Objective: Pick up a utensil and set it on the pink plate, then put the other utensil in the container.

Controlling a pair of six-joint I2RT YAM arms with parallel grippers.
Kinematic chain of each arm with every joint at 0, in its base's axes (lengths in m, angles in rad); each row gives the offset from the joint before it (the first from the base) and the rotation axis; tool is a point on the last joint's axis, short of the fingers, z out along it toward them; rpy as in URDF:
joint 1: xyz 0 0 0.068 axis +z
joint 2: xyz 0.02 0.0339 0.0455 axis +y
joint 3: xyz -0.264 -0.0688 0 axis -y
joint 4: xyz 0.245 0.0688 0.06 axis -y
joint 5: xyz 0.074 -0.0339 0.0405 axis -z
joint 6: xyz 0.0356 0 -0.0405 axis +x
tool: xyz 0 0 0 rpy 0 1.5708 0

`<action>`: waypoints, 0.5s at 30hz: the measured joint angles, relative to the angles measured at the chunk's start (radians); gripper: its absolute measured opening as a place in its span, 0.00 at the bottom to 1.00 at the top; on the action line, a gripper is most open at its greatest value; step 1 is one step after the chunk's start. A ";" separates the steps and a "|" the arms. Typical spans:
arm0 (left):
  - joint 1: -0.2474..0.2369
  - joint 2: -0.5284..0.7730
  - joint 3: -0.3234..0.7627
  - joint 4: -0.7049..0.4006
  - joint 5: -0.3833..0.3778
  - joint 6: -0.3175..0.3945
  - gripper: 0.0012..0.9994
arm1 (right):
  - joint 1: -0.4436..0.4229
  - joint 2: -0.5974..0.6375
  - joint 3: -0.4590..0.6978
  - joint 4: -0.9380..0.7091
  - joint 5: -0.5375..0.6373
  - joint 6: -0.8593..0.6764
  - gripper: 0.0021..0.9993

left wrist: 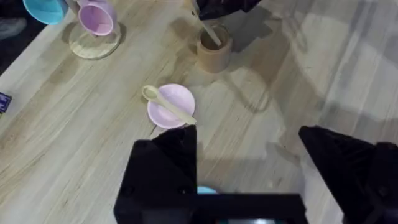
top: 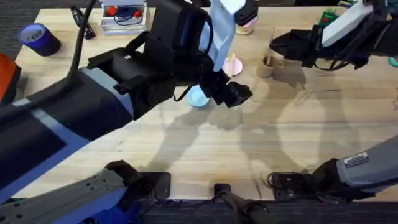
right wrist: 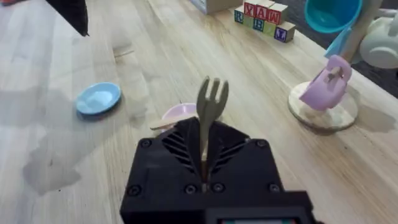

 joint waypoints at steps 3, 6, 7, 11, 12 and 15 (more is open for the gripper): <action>0.000 0.000 0.000 0.000 0.000 0.000 1.00 | 0.000 0.000 0.000 0.000 0.000 0.000 0.03; 0.000 0.000 0.000 0.000 0.000 0.000 1.00 | 0.000 0.000 0.000 0.001 0.000 0.000 0.03; 0.000 0.000 0.000 0.000 0.000 0.000 0.99 | 0.000 0.000 0.000 0.001 0.000 0.000 0.03; 0.000 0.000 0.000 0.000 0.000 0.000 1.00 | -0.003 0.001 0.000 0.006 0.000 0.000 0.03; 0.000 0.000 0.000 0.000 0.000 0.000 1.00 | -0.004 0.003 0.000 0.011 0.000 0.000 0.03; 0.000 0.000 0.000 0.000 0.000 0.000 0.99 | -0.005 0.016 0.000 0.018 0.000 0.000 0.03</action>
